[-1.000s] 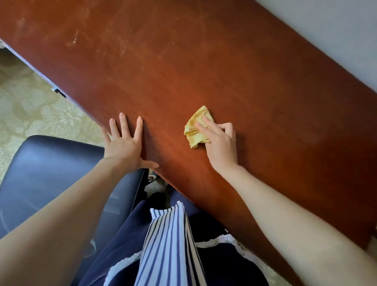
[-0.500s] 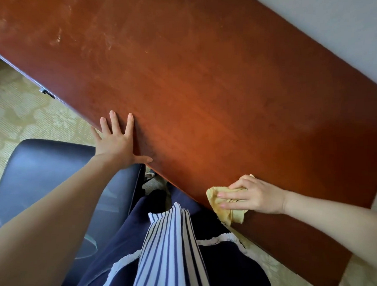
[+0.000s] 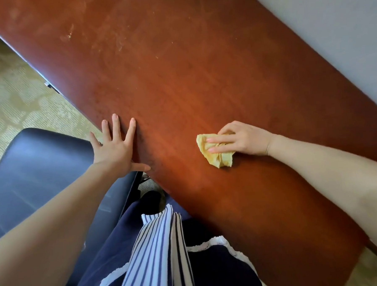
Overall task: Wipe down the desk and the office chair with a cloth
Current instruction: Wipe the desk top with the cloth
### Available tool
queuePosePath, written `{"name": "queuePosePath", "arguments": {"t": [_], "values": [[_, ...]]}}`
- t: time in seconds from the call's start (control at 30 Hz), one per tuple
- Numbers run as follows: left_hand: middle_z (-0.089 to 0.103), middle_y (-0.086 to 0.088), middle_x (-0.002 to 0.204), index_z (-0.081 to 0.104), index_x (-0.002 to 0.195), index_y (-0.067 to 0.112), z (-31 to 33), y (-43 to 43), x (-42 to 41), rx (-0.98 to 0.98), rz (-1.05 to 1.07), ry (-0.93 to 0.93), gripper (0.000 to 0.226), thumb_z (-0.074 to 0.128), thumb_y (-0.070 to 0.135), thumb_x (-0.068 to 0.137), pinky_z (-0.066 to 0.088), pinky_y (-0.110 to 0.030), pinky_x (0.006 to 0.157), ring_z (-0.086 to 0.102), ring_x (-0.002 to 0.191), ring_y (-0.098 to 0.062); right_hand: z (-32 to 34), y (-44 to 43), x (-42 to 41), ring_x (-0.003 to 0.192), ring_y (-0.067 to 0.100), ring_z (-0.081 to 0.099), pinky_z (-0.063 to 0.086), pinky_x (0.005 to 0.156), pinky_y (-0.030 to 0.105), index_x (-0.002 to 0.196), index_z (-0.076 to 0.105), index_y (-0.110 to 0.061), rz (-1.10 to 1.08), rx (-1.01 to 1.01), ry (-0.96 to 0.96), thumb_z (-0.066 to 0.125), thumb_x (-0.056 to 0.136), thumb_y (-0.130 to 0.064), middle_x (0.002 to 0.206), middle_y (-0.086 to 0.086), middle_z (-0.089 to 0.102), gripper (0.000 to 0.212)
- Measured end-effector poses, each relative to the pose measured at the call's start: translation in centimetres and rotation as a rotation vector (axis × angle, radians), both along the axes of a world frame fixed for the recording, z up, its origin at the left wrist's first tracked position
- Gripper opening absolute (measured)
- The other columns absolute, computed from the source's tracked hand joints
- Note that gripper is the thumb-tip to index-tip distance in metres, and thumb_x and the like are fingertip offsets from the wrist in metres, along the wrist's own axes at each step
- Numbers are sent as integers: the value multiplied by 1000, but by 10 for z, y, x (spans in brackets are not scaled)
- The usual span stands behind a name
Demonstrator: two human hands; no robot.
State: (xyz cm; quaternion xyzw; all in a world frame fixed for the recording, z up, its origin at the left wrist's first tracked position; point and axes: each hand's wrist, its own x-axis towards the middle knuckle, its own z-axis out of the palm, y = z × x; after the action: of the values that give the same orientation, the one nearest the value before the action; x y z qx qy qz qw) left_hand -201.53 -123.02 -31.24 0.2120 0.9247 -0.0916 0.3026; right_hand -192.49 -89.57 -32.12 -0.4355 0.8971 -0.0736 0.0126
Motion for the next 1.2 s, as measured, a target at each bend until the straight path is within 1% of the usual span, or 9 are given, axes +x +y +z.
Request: {"name": "queuePosePath", "arguments": {"t": [0.1, 0.2, 0.27, 0.33, 0.43, 0.77, 0.93, 1.07, 1.2], "values": [[-25, -19, 153, -26, 146, 23, 1, 2, 0, 1, 4, 4, 133, 57, 81, 60, 5, -64, 110, -13, 143, -41, 1, 2, -24, 85, 35, 63, 53, 64, 39, 117, 67, -13, -159, 16, 11, 75, 68, 11, 124, 7, 63, 56], [-25, -19, 154, -27, 146, 23, 1, 4, -1, -17, -3, 15, 132, 55, 82, 60, 5, -63, 110, -12, 143, -41, -5, -9, -38, 90, 38, 56, 50, 77, 49, 118, 66, -15, -576, -113, -7, 65, 72, 13, 128, 6, 60, 54], [-24, -18, 154, -26, 146, 24, 1, 2, -2, -10, 3, 19, 132, 55, 82, 60, 6, -62, 110, -12, 143, -41, -13, -34, -38, 101, 30, 48, 41, 92, 44, 123, 63, -24, -944, -204, -69, 58, 79, 8, 135, -3, 55, 54], [-22, -18, 155, -24, 147, 24, 0, -1, -1, 6, -1, 28, 132, 55, 83, 59, 7, -62, 110, -11, 143, -41, -20, -67, -32, 103, 21, 43, 36, 95, 36, 123, 62, -31, -1243, -292, -64, 58, 83, 0, 135, -10, 53, 51], [-19, -18, 155, -22, 148, 24, -3, -2, -2, 23, -19, 64, 131, 53, 85, 59, 7, -63, 110, -8, 143, -42, -24, -108, -13, 98, 17, 43, 40, 91, 36, 122, 62, -31, -1419, -405, -24, 64, 83, -5, 129, -11, 58, 47], [-7, -21, 157, -16, 149, 21, -3, -3, 1, 11, -130, 160, 130, 40, 93, 57, 4, -62, 111, 5, 142, -45, -21, -163, 77, 88, 13, 38, 47, 78, 40, 113, 69, -26, -1042, -407, -98, 74, 61, 8, 118, -8, 64, 63], [3, -18, 157, -11, 150, 25, -2, -17, -7, 17, -228, 227, 122, 33, 93, 60, 1, -65, 109, 16, 140, -41, -24, -191, 93, 85, 15, 41, 50, 69, 42, 109, 72, -23, -898, -368, -113, 77, 59, 7, 115, -6, 66, 58], [21, -12, 152, 3, 151, 32, -3, -29, -18, 106, -318, 288, 107, 31, 90, 66, -3, -68, 107, 32, 130, -35, -14, -171, 81, 80, 15, 43, 50, 63, 33, 109, 71, -18, -609, -210, -55, 80, 52, 8, 112, 0, 68, 63], [42, -3, 138, 21, 149, 34, -4, -37, -32, 188, -316, 324, 92, 44, 81, 73, -4, -68, 107, 43, 117, -31, -9, -141, 31, 71, 19, 56, 48, 62, 30, 111, 71, -19, -419, -132, 8, 79, 63, 4, 112, 0, 68, 54]]}}
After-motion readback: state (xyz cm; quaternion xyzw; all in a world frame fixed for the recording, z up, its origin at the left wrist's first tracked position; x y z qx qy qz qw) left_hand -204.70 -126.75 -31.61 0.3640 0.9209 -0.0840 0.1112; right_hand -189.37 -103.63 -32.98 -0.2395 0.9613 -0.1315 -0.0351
